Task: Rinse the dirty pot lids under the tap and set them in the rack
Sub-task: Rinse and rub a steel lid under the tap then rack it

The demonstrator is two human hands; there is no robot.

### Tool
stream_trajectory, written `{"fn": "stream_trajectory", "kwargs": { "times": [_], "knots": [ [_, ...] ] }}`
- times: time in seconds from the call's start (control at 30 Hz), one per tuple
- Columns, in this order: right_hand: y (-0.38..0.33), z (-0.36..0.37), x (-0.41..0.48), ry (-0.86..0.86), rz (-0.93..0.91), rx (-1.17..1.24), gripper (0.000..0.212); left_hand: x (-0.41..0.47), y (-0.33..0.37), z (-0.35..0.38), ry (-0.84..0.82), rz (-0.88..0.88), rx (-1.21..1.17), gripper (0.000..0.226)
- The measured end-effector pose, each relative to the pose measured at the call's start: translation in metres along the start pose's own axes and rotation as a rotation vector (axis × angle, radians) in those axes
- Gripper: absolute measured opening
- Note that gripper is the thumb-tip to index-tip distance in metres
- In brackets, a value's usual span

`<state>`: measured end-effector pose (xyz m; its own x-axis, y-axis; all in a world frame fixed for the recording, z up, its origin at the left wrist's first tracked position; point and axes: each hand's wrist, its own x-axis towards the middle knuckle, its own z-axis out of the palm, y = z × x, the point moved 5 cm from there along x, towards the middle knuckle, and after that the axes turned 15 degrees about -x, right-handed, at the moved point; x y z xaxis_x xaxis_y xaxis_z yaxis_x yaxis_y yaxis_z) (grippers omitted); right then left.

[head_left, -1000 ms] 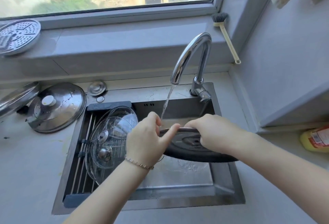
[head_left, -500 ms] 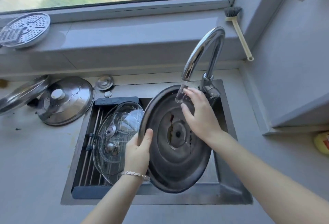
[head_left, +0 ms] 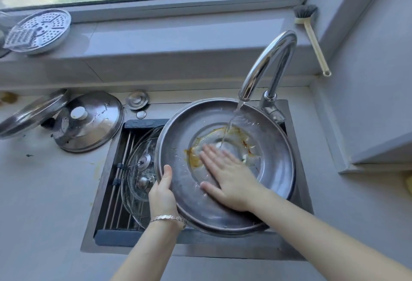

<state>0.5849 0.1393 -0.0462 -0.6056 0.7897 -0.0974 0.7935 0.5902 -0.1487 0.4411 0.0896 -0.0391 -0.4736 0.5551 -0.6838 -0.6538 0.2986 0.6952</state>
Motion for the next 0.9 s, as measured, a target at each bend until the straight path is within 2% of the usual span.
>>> {"fn": "stream_trajectory", "kwargs": {
  "times": [0.07, 0.13, 0.17, 0.27, 0.33, 0.4, 0.5, 0.57, 0.7, 0.77, 0.87, 0.9],
  "knots": [
    [0.036, -0.005, 0.005, -0.064, 0.244, -0.074, 0.072, -0.004, -0.006, -0.002, -0.014, -0.009, 0.026, 0.037],
    [0.044, -0.011, 0.016, -0.095, 0.329, -0.081, 0.074, -0.009, -0.012, 0.002, -0.031, -0.034, 0.027, 0.042],
    [0.033, -0.012, 0.02, -0.088, 0.265, -0.07, 0.074, -0.011, -0.013, 0.007, -0.034, -0.037, 0.023, 0.043],
    [-0.025, -0.006, 0.009, -0.038, -0.15, 0.011, 0.068, -0.008, -0.009, 0.016, -0.061, -0.023, -0.033, 0.04],
    [-0.029, -0.004, -0.006, -0.029, -0.268, -0.017, 0.067, -0.003, -0.006, 0.01, -0.041, -0.012, -0.021, 0.037],
    [-0.001, -0.005, -0.003, -0.037, -0.128, -0.08, 0.069, -0.001, -0.004, 0.002, -0.011, 0.023, 0.064, 0.032],
    [0.036, -0.01, 0.011, -0.101, 0.168, -0.127, 0.071, -0.006, -0.007, 0.005, -0.045, 0.045, 0.125, 0.039],
    [0.023, -0.01, 0.022, -0.089, 0.164, -0.061, 0.072, -0.01, -0.008, 0.009, -0.041, 0.058, 0.142, 0.038],
    [-0.021, -0.011, 0.036, -0.008, -0.072, 0.043, 0.069, -0.014, -0.003, 0.016, -0.059, 0.087, 0.159, 0.032],
    [-0.006, -0.014, 0.047, 0.015, 0.028, 0.058, 0.068, -0.011, 0.002, 0.012, -0.036, 0.114, 0.182, 0.03],
    [0.025, -0.011, 0.054, -0.063, 0.307, 0.065, 0.066, -0.012, 0.005, 0.01, -0.049, 0.129, 0.2, 0.031],
    [0.022, -0.009, 0.054, -0.075, 0.313, 0.072, 0.067, -0.014, 0.005, 0.012, -0.055, 0.127, 0.198, 0.027]
  ]
}}
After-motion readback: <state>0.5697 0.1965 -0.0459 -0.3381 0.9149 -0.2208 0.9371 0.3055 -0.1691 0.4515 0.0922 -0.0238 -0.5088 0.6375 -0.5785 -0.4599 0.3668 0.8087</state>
